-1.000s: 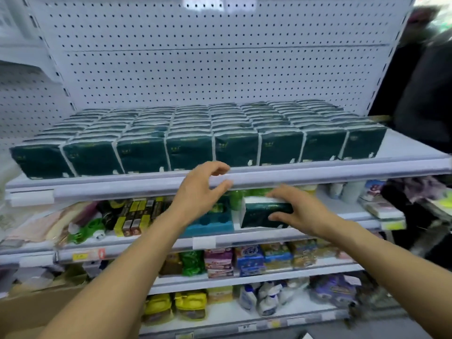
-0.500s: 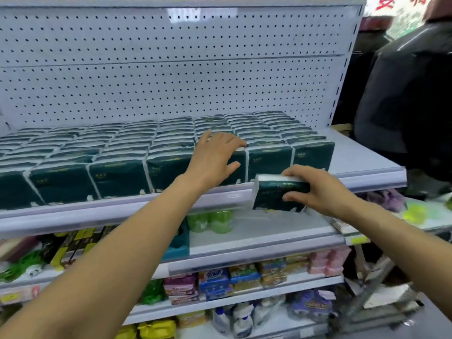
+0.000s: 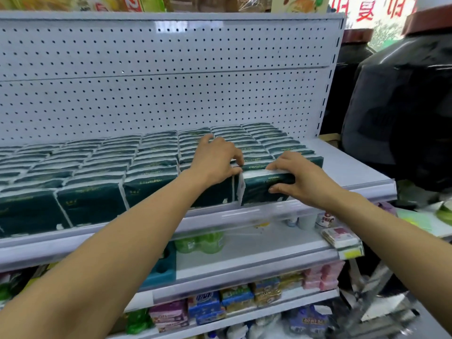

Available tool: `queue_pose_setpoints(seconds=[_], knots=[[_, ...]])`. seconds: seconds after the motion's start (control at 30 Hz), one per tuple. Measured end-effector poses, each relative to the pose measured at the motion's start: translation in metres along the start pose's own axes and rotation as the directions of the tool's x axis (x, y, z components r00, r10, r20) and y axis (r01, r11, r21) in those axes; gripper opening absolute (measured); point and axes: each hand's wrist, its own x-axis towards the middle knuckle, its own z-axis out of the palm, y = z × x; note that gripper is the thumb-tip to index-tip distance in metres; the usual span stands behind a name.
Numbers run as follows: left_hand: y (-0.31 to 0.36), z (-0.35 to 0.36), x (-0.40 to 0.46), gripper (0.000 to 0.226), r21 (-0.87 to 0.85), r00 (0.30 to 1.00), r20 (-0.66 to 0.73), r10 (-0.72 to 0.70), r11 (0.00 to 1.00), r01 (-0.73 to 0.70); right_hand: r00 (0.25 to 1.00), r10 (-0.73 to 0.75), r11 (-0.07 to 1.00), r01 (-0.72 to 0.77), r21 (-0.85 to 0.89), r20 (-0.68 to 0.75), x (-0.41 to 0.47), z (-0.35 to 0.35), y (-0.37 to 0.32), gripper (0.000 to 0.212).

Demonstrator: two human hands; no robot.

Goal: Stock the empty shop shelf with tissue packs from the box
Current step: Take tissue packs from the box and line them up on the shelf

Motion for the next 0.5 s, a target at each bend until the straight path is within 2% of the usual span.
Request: queue_pose_setpoints(seconds=[0.2, 0.37, 0.5], knots=[[-0.008, -0.001, 0.007, 0.013, -0.133, 1.0, 0.012, -0.024, 0.991, 0.025, 1.0, -0.008, 0.985, 0.006, -0.173, -0.01, 0.014, 0.013, 0.0, 0.044], [-0.012, 0.004, 0.006, 0.009, -0.229, 0.997, 0.035, -0.062, 0.971, 0.068, 0.989, -0.115, 0.935, 0.075, -0.348, -0.096, 0.022, 0.023, -0.002, 0.054], [-0.015, 0.005, 0.003, 0.014, -0.32, 0.996, 0.07, -0.057, 0.944, 0.077, 0.967, -0.201, 0.9, 0.119, -0.42, -0.157, 0.019, 0.035, -0.001, 0.061]])
